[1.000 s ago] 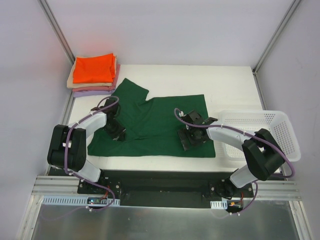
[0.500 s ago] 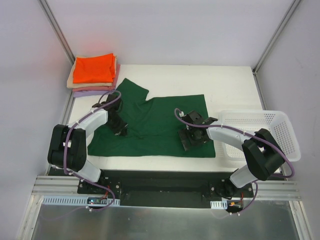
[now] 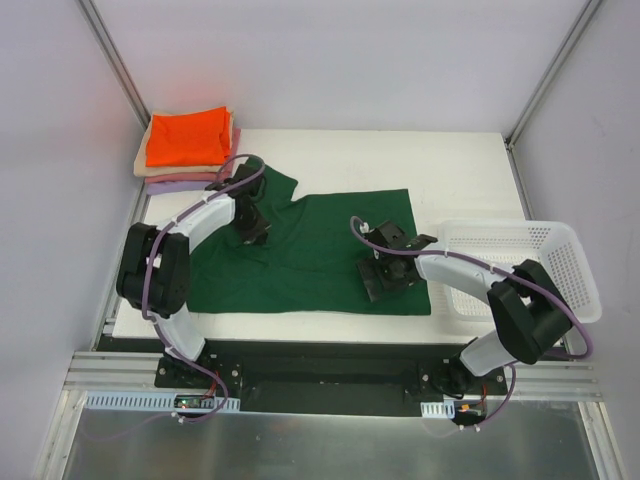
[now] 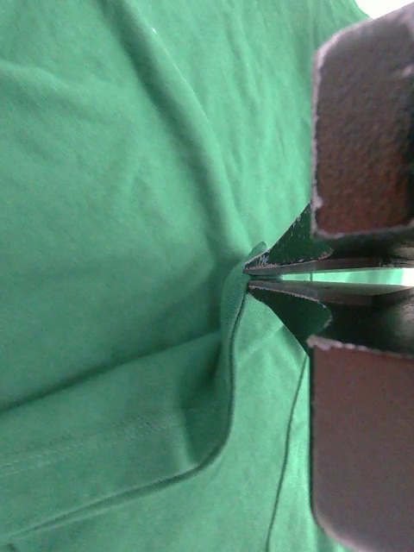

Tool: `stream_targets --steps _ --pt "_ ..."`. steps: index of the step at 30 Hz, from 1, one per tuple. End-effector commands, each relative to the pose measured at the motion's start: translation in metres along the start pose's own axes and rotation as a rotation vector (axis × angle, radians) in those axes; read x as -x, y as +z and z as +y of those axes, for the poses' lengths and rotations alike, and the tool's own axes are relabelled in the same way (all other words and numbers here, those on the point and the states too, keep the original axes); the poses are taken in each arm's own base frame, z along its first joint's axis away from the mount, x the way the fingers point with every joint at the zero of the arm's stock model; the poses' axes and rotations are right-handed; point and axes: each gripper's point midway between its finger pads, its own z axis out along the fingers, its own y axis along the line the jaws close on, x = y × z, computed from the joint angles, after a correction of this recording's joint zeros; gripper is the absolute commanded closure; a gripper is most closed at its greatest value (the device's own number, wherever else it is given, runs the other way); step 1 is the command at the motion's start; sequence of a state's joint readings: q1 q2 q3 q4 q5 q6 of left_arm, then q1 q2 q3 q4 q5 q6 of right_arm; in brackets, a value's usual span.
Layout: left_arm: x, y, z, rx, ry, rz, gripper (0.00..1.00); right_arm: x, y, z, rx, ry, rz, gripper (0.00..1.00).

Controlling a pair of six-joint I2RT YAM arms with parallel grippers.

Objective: Fold and stack the t-shirts
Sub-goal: Fold the flattened tshirt in 1/3 of the way

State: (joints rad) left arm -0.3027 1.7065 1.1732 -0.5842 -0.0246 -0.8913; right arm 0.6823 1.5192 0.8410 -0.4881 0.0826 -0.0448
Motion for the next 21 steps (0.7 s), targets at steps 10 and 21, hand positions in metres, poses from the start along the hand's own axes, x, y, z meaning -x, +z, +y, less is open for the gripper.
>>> stream_targets --steps 10,21 --pt "0.019 0.001 -0.068 -0.059 0.344 -0.067 1.00 -0.006 -0.023 -0.010 -0.029 0.018 -0.022 0.04" --pt "0.012 -0.005 -0.086 -0.090 0.516 -0.089 0.56 -0.008 -0.029 -0.014 -0.047 0.025 -0.034 0.04"
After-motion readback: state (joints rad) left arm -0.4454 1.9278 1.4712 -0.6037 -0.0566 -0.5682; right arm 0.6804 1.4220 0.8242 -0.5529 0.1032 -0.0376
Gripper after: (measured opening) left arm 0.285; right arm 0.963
